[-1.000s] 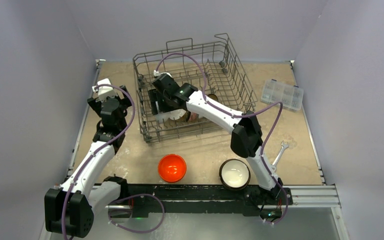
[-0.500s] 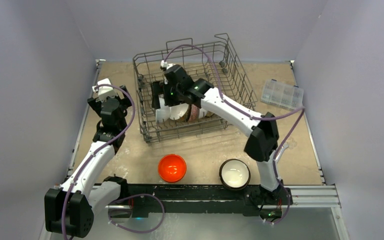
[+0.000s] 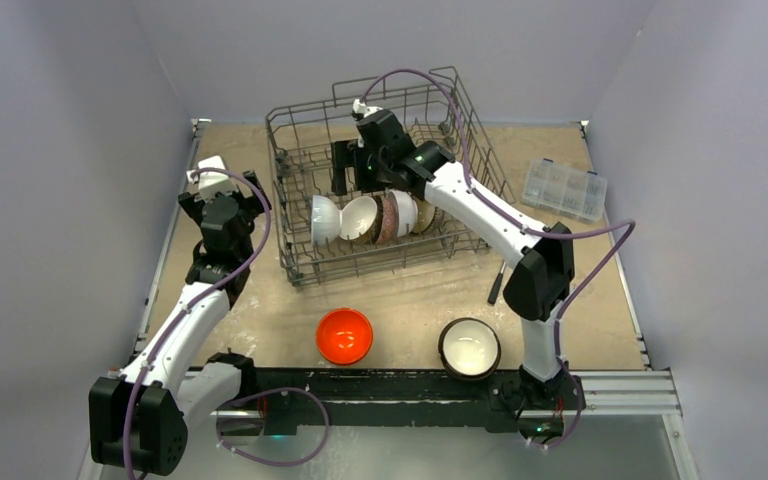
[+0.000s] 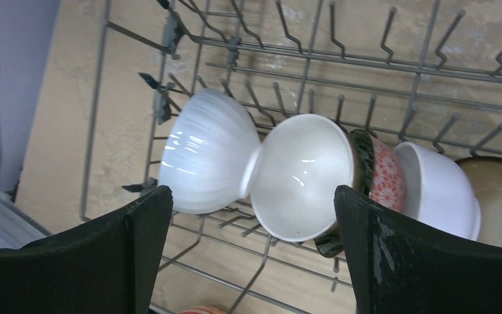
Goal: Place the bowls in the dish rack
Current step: Place the bowl in the dish rack, then adjust the bowl in the dish rack.
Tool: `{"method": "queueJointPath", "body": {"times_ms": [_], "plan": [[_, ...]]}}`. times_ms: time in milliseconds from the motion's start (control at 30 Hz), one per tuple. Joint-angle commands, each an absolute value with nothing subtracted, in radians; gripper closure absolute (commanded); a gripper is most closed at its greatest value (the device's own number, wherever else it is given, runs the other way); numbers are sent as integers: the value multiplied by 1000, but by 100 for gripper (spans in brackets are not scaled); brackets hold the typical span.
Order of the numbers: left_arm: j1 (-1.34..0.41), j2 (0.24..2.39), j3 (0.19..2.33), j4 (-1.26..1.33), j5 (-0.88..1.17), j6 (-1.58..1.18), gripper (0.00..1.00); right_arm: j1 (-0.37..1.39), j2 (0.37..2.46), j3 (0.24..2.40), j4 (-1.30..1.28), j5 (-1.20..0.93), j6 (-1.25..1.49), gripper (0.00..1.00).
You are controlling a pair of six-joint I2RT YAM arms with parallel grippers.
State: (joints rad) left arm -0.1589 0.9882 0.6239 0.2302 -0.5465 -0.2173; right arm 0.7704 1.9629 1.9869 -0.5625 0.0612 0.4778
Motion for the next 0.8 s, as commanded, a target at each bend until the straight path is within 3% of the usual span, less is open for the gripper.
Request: {"method": "queueJointPath", "body": {"times_ms": [0,100,333,767], "plan": [[-155,968,619,291,-450,-213,1,759,1966,1977,-621,112,439,7],[-153,967,622,294,-418,-215,2,758,1974,1984,-643,122,427,11],[-154,977,624,292,-410,-216,2,769,2003,1986,-652,143,399,33],[-154,982,624,295,-399,-216,3,781,2115,2051,-742,221,392,32]]}}
